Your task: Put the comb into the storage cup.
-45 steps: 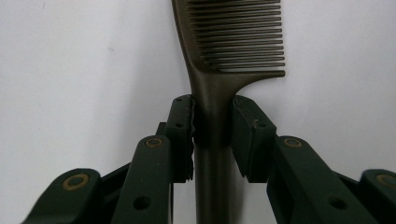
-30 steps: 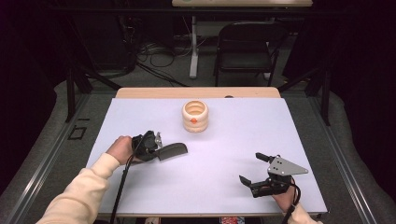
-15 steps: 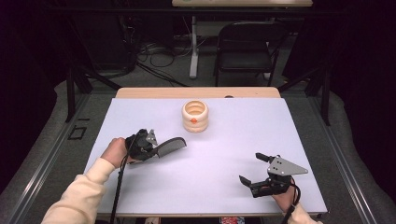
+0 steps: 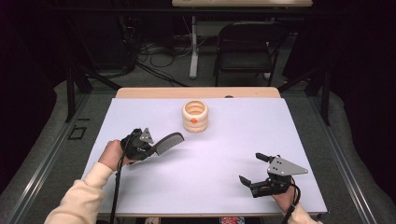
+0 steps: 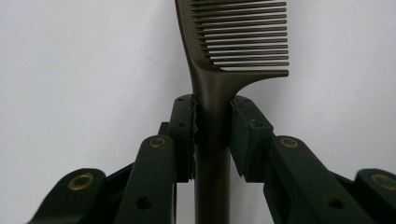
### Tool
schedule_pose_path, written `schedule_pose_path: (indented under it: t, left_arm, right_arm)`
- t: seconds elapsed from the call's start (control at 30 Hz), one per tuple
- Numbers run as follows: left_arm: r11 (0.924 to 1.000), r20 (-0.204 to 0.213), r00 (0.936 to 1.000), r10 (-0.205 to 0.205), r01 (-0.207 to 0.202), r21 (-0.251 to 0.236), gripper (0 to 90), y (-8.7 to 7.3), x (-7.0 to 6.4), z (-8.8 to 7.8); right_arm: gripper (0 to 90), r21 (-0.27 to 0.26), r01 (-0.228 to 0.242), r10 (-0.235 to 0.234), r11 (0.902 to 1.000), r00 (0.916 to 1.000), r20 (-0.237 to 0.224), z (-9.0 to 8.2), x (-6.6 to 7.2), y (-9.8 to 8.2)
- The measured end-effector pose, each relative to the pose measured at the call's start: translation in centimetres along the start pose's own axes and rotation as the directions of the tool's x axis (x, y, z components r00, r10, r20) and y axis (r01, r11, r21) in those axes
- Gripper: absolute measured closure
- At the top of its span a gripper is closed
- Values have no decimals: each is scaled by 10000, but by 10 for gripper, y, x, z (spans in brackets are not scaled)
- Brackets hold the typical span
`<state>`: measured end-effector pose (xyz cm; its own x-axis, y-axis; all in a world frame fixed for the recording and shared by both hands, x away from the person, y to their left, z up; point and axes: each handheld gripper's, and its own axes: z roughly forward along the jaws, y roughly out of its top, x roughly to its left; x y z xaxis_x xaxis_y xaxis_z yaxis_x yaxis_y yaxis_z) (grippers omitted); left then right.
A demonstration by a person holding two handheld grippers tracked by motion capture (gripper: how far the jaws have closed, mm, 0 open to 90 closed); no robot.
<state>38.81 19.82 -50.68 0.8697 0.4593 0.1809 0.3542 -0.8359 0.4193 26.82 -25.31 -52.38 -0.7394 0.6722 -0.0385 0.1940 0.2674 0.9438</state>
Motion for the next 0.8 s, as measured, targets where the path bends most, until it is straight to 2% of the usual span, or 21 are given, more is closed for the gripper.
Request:
schedule_pose_path:
  t: [0.37, 0.8]
  left_arm:
    - [9953, -81, 9984, -558, 550, -795, 716, -5, -1, -3]
    - [9805, -315, 9928, -1158, 1092, -1632, 716, -7, -2, -7]
  right_arm:
    - [1, 16, -6, 6, 10000, 10000, 8, 0, 0, 0]
    - [1, 25, -3, 3, 10000, 10000, 4, 0, 0, 0]
